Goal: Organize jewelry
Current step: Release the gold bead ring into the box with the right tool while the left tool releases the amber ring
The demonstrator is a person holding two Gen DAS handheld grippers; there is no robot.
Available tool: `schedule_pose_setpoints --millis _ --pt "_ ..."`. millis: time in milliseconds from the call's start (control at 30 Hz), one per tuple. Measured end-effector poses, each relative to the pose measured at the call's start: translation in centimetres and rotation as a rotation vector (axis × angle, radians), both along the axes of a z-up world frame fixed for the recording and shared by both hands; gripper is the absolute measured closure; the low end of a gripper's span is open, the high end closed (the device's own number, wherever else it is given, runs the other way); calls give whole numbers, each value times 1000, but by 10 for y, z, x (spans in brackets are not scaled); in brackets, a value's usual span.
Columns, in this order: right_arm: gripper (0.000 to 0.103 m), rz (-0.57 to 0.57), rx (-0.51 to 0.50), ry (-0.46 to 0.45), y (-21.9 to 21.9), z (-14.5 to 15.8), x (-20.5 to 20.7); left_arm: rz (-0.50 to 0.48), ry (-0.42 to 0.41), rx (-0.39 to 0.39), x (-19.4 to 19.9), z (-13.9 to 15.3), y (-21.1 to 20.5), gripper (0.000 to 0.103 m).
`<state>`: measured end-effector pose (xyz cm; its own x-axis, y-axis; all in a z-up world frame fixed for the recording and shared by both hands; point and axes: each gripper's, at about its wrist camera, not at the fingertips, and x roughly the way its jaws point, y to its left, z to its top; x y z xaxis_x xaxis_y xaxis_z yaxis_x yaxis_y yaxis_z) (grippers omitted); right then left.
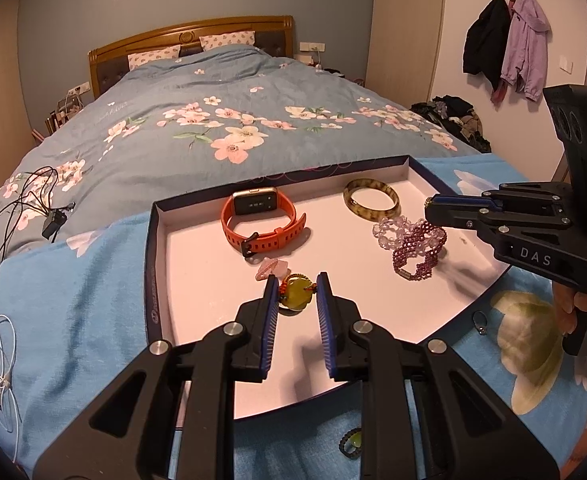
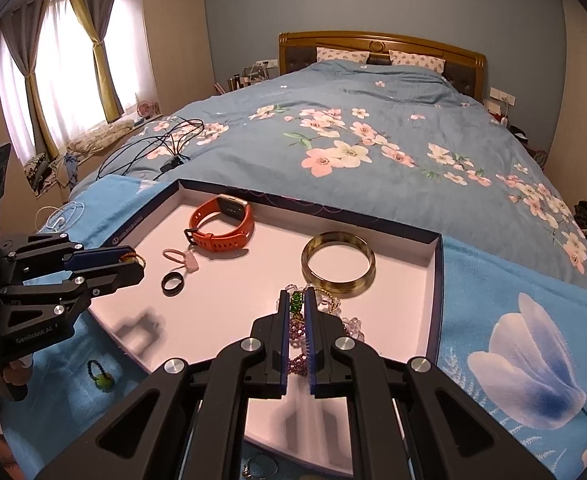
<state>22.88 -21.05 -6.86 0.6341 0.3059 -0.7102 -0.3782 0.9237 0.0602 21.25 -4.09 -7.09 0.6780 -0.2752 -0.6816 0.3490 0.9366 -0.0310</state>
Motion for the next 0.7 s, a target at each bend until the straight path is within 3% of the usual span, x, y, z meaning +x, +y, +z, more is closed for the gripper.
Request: schedule_pose_setpoints --millis 700 --pt "95 -17 -43 68 7 -18 27 1 87 0 26 -22 -4 83"
